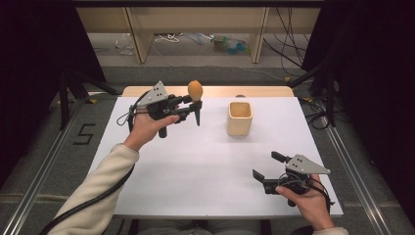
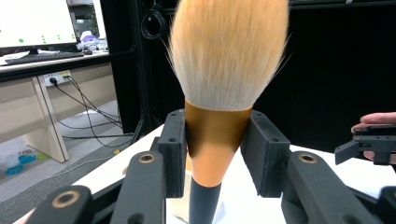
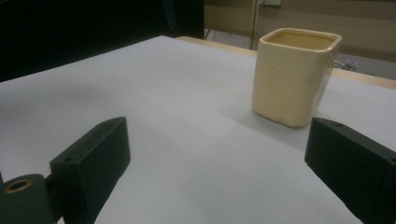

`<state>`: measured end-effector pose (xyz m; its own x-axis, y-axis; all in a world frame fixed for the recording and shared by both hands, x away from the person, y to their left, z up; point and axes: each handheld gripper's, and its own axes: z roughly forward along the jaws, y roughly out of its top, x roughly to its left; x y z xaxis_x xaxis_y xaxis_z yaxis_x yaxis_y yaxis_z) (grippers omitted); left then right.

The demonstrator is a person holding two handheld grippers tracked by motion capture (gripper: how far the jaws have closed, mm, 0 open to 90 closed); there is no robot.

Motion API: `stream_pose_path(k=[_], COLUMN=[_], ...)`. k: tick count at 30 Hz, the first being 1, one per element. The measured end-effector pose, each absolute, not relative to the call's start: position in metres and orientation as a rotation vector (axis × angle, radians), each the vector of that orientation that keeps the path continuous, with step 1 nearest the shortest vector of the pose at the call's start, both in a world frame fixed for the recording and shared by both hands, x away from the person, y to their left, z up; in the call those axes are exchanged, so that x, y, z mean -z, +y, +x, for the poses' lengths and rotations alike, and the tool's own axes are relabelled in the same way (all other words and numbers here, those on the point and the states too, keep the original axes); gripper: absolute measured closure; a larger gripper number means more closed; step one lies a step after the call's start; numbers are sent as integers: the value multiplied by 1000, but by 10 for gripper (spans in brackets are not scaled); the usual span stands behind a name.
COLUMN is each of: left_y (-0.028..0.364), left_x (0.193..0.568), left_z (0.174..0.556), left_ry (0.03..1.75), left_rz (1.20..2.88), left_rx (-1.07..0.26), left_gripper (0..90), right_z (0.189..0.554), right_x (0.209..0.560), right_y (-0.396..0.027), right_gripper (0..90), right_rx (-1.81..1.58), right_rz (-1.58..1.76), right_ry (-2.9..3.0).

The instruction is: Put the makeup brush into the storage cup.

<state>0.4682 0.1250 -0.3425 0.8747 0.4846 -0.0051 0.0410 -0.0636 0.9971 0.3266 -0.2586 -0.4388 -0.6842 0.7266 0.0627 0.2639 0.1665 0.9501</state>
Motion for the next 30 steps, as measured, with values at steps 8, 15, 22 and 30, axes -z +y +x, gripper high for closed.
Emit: stream_pose_path(k=[8, 15, 22, 30], left_y=[120, 116, 113, 110], left_x=[342, 340, 338, 338], left_z=[471, 472, 474, 476], left_ry=[426, 426, 427, 426], left_rz=[1596, 1595, 1590, 1587], left_rx=[-379, -383, -378, -376], left_gripper=[623, 623, 623, 623], right_z=[327, 327, 327, 327], right_x=[439, 439, 439, 439], right_y=[-259, -259, -259, -259], right_gripper=[76, 75, 73, 72], right_rx=[-1530, -1542, -1535, -1533], right_rz=[938, 941, 940, 936], right_ry=[2037, 2030, 2027, 2029])
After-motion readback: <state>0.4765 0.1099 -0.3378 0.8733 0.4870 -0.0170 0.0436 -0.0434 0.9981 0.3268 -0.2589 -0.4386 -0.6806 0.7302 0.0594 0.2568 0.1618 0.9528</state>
